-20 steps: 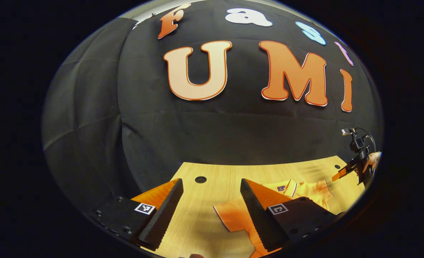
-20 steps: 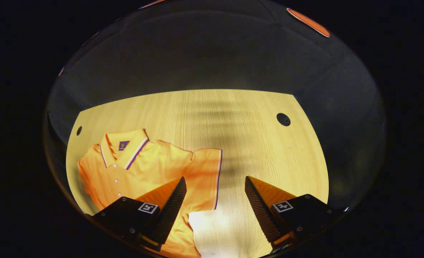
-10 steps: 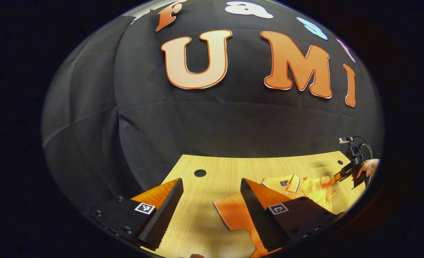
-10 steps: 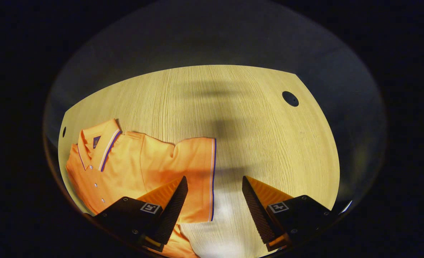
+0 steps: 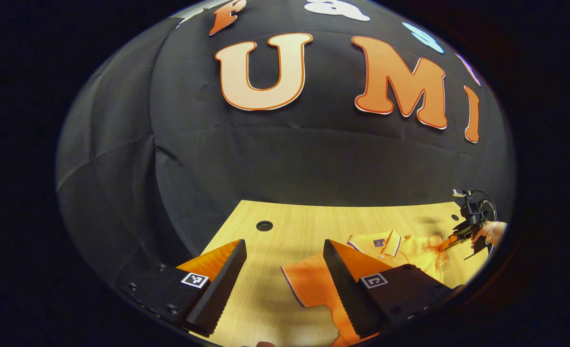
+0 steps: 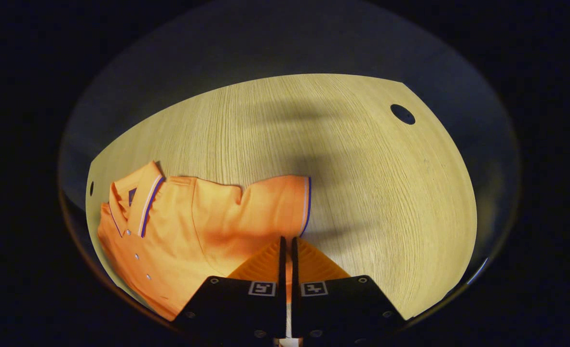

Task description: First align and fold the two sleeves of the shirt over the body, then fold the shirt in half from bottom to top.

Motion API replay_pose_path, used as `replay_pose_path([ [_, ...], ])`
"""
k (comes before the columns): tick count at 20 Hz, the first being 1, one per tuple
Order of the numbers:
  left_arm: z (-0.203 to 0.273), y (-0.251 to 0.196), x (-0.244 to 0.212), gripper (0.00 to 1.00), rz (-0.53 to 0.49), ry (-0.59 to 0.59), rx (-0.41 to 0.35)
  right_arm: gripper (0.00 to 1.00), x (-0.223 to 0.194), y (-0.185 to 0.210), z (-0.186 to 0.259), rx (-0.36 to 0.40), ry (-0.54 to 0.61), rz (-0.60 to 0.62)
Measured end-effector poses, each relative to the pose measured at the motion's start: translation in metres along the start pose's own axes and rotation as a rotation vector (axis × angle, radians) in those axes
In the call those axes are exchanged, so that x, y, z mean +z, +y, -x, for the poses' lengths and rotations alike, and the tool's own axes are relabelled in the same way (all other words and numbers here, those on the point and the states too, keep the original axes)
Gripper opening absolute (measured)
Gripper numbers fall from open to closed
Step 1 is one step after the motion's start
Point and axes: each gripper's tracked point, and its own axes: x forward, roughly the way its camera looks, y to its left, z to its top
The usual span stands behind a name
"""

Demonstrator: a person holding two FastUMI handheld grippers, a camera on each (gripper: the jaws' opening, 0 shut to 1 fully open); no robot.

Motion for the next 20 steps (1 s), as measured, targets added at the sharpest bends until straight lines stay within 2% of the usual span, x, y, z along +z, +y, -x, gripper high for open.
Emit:
replay_pose_path([
  [2,0.000,0.001,0.002,0.98,-0.007,-0.010,0.007,0.04,-0.004,-0.001,-0.001,0.006,-0.009,-0.028],
  [3,0.001,0.001,0.003,0.98,-0.005,-0.018,0.007,0.00,-0.002,-0.004,0.008,-0.004,-0.021,-0.015],
  [11,0.006,0.001,0.013,0.98,0.018,-0.055,-0.008,0.00,0.017,0.032,0.075,-0.034,-0.187,0.111],
  [14,0.004,0.002,0.014,0.98,0.025,-0.077,-0.011,0.00,0.016,0.060,0.094,-0.030,-0.222,0.145],
  [20,0.007,0.005,0.013,0.98,0.050,-0.070,-0.006,0.00,-0.002,0.135,0.106,0.037,-0.229,0.214],
])
